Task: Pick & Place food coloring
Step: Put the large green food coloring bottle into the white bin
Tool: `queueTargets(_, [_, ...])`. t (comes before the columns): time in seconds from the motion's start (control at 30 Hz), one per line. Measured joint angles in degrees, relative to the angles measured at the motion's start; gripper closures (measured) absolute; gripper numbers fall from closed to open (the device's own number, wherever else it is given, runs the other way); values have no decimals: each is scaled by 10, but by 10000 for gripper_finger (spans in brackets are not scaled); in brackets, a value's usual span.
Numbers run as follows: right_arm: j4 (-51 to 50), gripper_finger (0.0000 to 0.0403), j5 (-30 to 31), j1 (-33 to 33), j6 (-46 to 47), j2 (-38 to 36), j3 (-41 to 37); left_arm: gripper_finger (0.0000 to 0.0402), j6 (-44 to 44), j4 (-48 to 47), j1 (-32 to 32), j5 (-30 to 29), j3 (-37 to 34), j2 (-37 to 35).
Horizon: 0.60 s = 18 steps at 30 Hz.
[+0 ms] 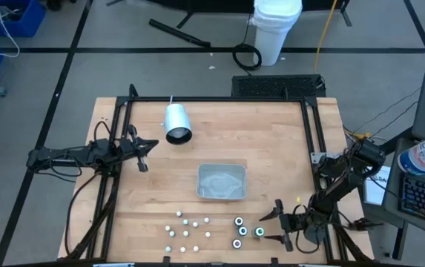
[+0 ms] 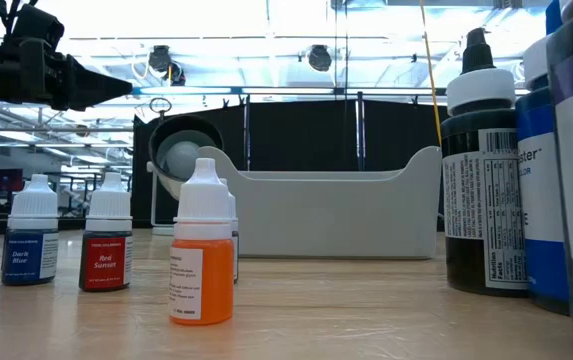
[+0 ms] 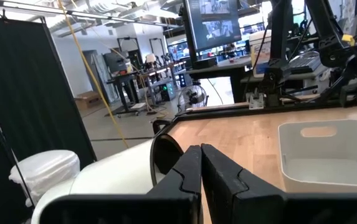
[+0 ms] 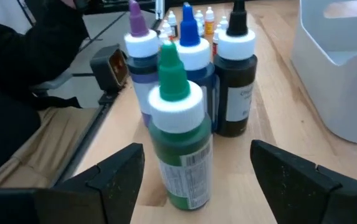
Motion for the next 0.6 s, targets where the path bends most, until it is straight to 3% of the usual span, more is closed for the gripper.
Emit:
queueTargets(0.4, [139,119,-13,-11,-45,87,0,382,0,0,0,0,0,0])
queueTargets(0.6, [153,119,-11,-26,-79,109,18,382,-1,0,0,0,0,0])
